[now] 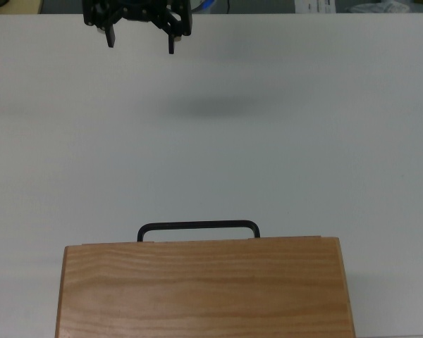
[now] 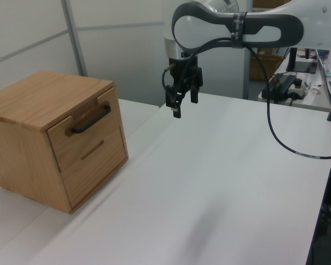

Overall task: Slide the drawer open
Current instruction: 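Move the gripper toward the black handle of the upper drawer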

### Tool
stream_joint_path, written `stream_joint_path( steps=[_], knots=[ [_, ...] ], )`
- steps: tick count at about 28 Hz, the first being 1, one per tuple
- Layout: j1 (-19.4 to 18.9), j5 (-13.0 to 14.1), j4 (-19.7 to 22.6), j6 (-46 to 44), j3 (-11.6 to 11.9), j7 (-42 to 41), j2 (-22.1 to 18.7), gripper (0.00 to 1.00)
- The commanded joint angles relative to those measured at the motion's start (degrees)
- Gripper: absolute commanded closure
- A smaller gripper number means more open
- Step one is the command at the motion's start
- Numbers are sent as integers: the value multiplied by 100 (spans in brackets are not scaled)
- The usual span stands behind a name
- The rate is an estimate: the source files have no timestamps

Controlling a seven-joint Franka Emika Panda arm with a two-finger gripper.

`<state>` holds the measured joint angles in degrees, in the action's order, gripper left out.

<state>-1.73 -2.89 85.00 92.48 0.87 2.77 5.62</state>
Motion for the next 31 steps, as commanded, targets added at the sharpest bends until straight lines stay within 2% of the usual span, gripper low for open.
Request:
stream_joint_path(
  steps=[1, 15, 19, 29, 31],
  knots=[
    [-55, 174, 131, -116, -33, -136, -132, 0],
    [-65, 280, 131, -89, -34, -154, -70, 0],
    [-73, 360, 131, 288, -43, -92, -9, 0],
    [-179, 342, 131, 1597, -43, 198, 492, 0],
    [-179, 299, 131, 2113, -43, 416, 623, 0]
  ],
)
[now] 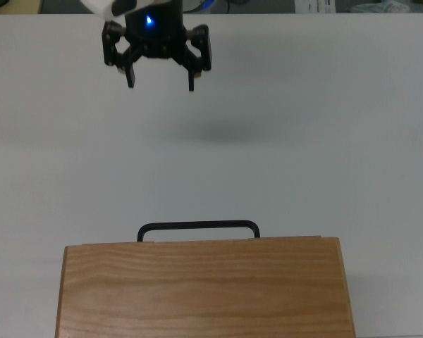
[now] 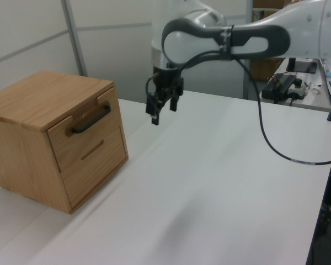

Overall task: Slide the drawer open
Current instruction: 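Move the gripper toward the black handle of the upper drawer, then lower the open gripper onto the black handle and close it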

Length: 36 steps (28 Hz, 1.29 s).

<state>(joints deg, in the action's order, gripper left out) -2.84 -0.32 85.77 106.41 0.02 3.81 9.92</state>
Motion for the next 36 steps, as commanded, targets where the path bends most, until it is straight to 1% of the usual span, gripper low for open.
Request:
stream_joint_path(
  steps=[1, 3, 6, 9, 10, 14, 15, 16, 20, 21, 25, 26, 27, 29, 31, 36],
  knots=[
    [-77, 32, 54, 915, 42, 383, 229, 0],
    [-85, 6, 54, 1249, 42, 471, 317, 0],
    [-199, -21, 54, 1786, 42, 664, 466, 0],
    [-200, -29, 54, 2242, 42, 1024, 537, 0],
    [-200, -55, 54, 2566, 33, 1382, 563, 0],
    [-200, -56, 63, 3113, 42, 2349, 642, 0],
    [-200, -64, 63, 3175, 42, 2587, 651, 0],
    [-200, -73, 63, 3210, 42, 3016, 669, 0],
    [-200, -91, 54, 3211, 42, 3914, 730, 1],
    [-208, -152, 54, 3202, 42, 4378, 722, 3],
    [-243, -363, 54, 3184, 42, 5382, 721, 4],
    [-261, -442, 54, 3184, 42, 5654, 721, 5],
    [-296, -625, 54, 3176, 33, 6161, 730, 6],
    [-296, -793, 54, 3176, 33, 6613, 739, 7],
    [-296, -890, 54, 3176, 33, 6938, 748, 7],
    [-314, -899, 54, 3176, 16, 7702, 765, 9]
  ],
)
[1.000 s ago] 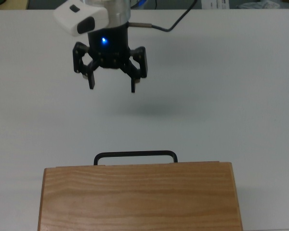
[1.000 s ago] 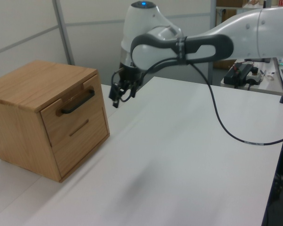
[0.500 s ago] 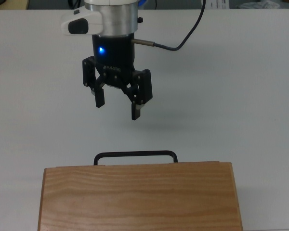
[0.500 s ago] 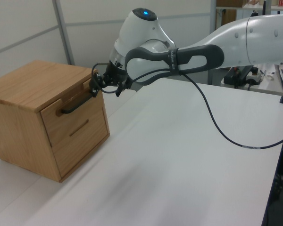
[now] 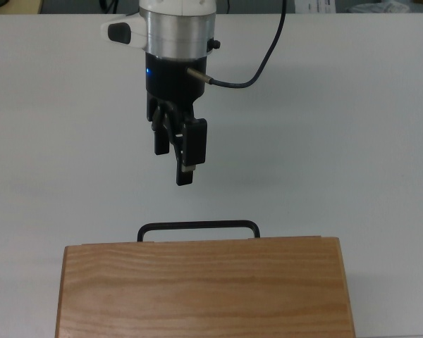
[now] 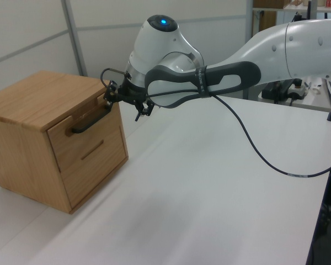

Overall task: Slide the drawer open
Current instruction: 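Lower the open gripper onto the black handle and close it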

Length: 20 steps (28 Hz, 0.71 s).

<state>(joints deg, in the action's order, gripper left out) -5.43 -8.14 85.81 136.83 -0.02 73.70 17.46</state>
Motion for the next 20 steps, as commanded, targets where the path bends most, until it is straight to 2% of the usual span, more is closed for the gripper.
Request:
stream_joint_path(
  steps=[1, 5, 10, 13, 20],
  knots=[
    [-55, -118, 50, 133, 11, 812, 12, 9],
    [-55, -144, 41, 151, -68, 1111, 126, 10],
    [-55, -144, -240, 168, -104, 1349, 337, 10],
    [-46, -144, -398, 168, -218, 1437, 486, 10],
    [-55, -144, -715, 230, -235, 1534, 706, 10]
  ],
)
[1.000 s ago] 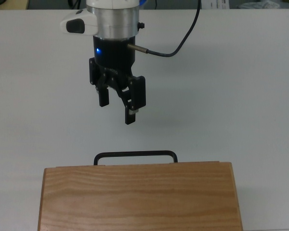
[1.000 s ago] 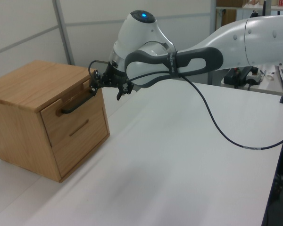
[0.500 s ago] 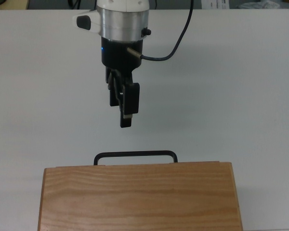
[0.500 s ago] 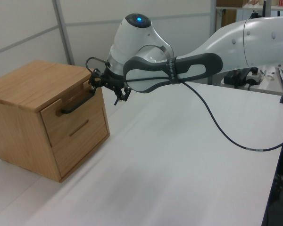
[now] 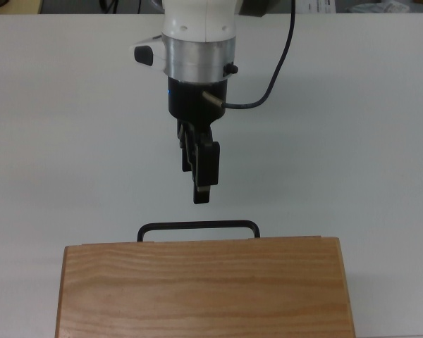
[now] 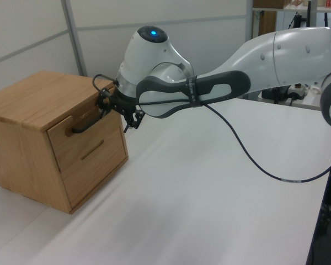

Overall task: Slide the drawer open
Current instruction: 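Lower the open gripper onto the black handle and close it, then pull the gripped handle straight out from the cabinet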

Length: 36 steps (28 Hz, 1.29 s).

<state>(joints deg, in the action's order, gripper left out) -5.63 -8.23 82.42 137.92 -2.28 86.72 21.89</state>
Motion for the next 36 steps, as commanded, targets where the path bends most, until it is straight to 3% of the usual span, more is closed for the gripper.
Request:
stream_joint_path(
  steps=[1, 11, 20, 25, 32, 36],
  knots=[
    [-35, -135, -402, 138, -9, 240, 289, 10],
    [-17, -144, -692, 525, 9, 240, 561, 14],
    [-17, -179, -868, 534, 17, 275, 799, 31],
    [-17, -214, -1000, 534, 26, 293, 913, 49],
    [-35, -442, -1035, 525, 26, 433, 940, 85],
    [-35, -478, -1035, 525, 26, 433, 931, 99]
  ],
)
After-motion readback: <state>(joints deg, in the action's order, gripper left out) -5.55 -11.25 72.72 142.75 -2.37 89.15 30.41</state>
